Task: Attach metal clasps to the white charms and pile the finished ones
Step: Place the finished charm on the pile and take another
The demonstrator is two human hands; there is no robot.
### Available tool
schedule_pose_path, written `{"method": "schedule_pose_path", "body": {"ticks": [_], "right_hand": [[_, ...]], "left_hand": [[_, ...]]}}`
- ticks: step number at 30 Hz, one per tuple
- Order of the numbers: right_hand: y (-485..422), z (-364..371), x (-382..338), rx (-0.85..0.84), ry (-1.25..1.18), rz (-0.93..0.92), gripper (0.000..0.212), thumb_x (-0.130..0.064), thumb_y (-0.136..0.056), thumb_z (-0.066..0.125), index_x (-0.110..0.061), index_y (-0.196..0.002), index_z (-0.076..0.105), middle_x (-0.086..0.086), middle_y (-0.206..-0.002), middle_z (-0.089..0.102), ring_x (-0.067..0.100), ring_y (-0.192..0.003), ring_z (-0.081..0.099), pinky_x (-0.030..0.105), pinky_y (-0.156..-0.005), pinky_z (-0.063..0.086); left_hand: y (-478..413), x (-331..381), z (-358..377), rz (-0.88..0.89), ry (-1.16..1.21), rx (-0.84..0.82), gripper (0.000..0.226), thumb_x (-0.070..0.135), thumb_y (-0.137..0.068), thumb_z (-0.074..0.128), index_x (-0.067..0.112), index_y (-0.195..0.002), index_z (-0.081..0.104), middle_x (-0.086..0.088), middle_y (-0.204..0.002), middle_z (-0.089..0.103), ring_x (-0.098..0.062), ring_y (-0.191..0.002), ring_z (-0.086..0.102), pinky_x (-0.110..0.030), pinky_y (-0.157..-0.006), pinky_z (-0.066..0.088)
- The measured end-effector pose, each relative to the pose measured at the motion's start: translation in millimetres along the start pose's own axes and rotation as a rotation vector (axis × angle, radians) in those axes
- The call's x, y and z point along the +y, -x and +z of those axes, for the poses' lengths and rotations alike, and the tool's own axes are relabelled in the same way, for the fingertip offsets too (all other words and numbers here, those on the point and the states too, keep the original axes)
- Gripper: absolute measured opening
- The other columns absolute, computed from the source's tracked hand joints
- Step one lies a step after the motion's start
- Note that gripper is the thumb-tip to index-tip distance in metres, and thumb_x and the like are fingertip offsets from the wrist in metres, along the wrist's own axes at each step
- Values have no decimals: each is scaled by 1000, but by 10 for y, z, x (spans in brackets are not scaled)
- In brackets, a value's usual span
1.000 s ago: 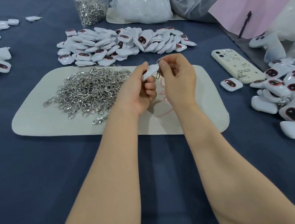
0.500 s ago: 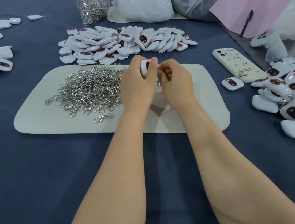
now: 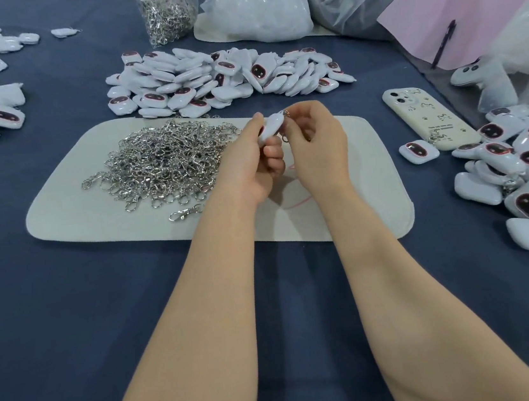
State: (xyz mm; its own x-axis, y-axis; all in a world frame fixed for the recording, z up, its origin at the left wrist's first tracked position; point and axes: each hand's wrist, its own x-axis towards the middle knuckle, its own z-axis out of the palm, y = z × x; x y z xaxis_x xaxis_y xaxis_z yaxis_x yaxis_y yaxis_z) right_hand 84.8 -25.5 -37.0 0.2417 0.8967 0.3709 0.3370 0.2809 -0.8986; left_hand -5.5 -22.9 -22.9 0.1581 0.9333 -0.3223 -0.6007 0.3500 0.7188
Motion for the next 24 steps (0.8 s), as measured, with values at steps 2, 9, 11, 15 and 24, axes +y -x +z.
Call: {"method": "schedule_pose_path", "body": {"ticks": [2, 9, 11, 15, 24], "right_hand": [[0, 1, -10, 7, -8, -4, 12, -9, -91, 56, -21, -91, 57, -17, -82, 60, 4, -81, 59, 14, -76, 47], [12, -9, -18, 39, -6, -17, 11, -10, -94, 51, -17, -92, 59, -10, -82, 61, 4, -74, 56, 17, -72, 46], [12, 3, -16, 36, 0, -15, 11, -10, -94, 51, -16, -93, 60, -12, -81, 60, 1, -75, 55, 13, -71, 44], [13, 17, -13, -4, 18, -21, 18, -10, -96, 46, -17, -103, 61, -8, -90, 61, 3, -84, 56, 11, -77, 44], [28, 47, -16, -50, 56, -25, 17, -13, -92, 53, -28, -98, 59, -2, -92, 60, -2, -80, 53, 5, -70, 39]], "left_hand": [[3, 8, -9, -21, 22, -13, 21, 33, -100, 42, 16, -87, 46, 11, -36, 36, 1, -28, 31, -10, -31, 23], [-33, -3, -15, 3, 51, 29, 27, 39, -98, 44, 21, -79, 39, 10, -37, 31, -1, -29, 26, -12, -33, 19], [-51, -3, -19, -3, 56, 29, 27, 39, -98, 44, 21, -79, 39, 10, -38, 31, -2, -28, 25, -13, -33, 18], [-60, 6, -36, -24, 102, 11, 28, 39, -99, 42, 20, -79, 39, 10, -39, 28, -1, -28, 24, -12, -32, 18], [-30, 44, -89, -100, 231, -75, 34, 32, -99, 39, 13, -70, 43, 10, -35, 31, -2, -24, 27, -9, -30, 19]]}}
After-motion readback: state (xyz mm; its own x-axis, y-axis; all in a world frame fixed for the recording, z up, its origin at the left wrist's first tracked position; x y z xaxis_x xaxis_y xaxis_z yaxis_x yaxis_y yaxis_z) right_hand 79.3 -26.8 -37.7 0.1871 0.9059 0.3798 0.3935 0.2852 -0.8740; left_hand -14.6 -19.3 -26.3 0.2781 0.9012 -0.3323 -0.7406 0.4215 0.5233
